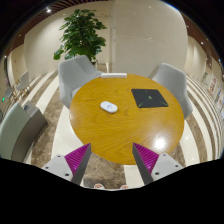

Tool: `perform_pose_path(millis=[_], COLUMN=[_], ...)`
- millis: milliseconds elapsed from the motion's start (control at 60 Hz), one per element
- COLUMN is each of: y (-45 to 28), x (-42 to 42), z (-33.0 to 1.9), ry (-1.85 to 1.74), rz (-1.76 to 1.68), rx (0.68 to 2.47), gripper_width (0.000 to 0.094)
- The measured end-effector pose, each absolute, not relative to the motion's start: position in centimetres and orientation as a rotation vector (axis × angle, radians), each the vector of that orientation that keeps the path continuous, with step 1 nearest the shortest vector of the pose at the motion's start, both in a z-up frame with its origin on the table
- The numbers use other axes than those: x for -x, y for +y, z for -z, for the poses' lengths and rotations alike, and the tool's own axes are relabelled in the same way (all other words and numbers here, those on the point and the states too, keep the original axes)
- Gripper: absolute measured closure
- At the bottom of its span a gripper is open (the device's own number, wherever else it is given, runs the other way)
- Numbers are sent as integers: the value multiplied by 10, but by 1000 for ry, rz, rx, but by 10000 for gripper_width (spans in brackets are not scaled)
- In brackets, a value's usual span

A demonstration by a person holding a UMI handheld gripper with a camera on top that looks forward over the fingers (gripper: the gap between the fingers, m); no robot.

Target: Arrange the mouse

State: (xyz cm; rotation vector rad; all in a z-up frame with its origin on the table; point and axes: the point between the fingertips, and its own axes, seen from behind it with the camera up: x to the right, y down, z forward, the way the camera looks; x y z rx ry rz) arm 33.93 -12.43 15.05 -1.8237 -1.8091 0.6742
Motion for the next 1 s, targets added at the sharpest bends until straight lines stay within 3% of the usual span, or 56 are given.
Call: perform_pose_path(millis=[500,1000], y=[-109,-115], x=[-266,-128], z=[-99,-28], ry=[-1750,-1763], rz=[-699,-711], rx=[1776,1744], gripper_width=[82,79])
